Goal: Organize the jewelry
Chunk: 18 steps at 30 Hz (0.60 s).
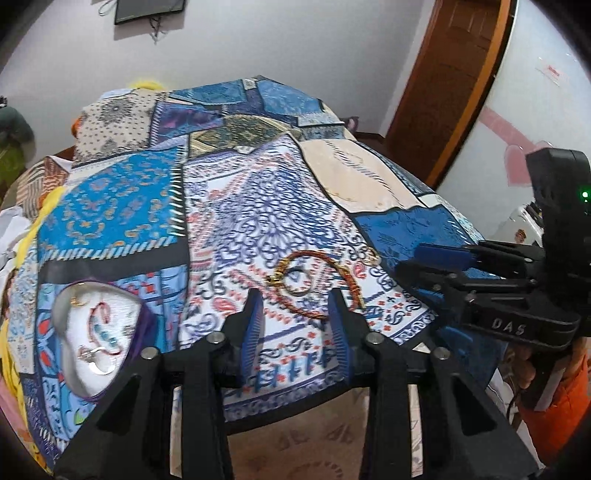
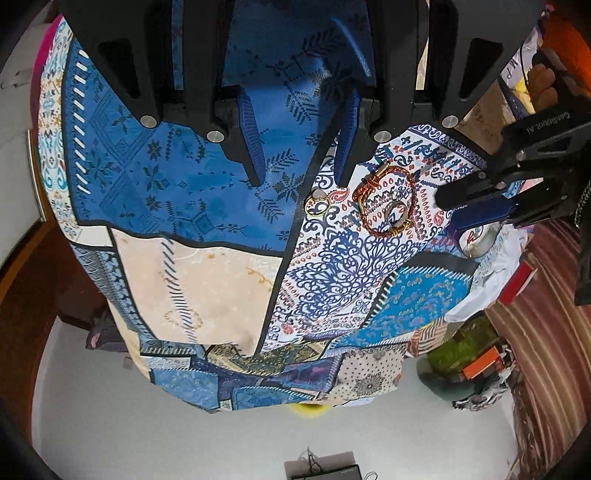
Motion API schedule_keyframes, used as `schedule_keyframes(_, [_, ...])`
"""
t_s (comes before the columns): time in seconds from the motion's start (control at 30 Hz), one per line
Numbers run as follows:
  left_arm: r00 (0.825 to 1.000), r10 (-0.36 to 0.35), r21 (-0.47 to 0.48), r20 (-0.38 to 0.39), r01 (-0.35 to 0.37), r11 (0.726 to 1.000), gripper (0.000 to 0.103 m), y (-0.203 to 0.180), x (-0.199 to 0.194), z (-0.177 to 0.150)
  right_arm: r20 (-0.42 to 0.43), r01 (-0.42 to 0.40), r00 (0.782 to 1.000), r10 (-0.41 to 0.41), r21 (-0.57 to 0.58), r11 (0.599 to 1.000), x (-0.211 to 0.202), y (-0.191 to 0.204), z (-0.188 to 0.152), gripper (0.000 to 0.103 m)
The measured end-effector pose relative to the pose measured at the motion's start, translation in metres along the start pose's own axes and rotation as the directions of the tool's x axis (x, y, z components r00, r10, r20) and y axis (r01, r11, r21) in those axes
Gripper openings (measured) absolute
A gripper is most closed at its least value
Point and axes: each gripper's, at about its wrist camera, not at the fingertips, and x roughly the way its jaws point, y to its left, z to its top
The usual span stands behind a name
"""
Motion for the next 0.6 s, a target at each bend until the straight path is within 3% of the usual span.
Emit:
schedule_keyframes(0.13, [1.000, -0.026, 0.003, -0.014, 0.026, 1.000, 0.022, -0.003, 0.010, 0.002, -0.018, -0.009, 1.000, 0.008, -0.038, 0.999, 0.006, 0.005, -0.002, 0.035])
schedule_keyframes(0.5, [0.998, -0.045, -0.031, -0.040, 0.044, 0.999, 0.022, 0.003, 0.025, 0.007, -0.004, -0.039, 0.999, 0.039, -0.072, 0.997, 0.016, 0.012, 0.003, 0.035])
schedule_keyframes(0.6, [0.998, -0.055, -0.037, -0.042, 0.053, 0.998, 0.022, 0.005, 0.028, 0.009, 0.001, -0.035, 0.999, 0.036, -0.080, 0.996, 0.019, 0.015, 0.005, 0.031])
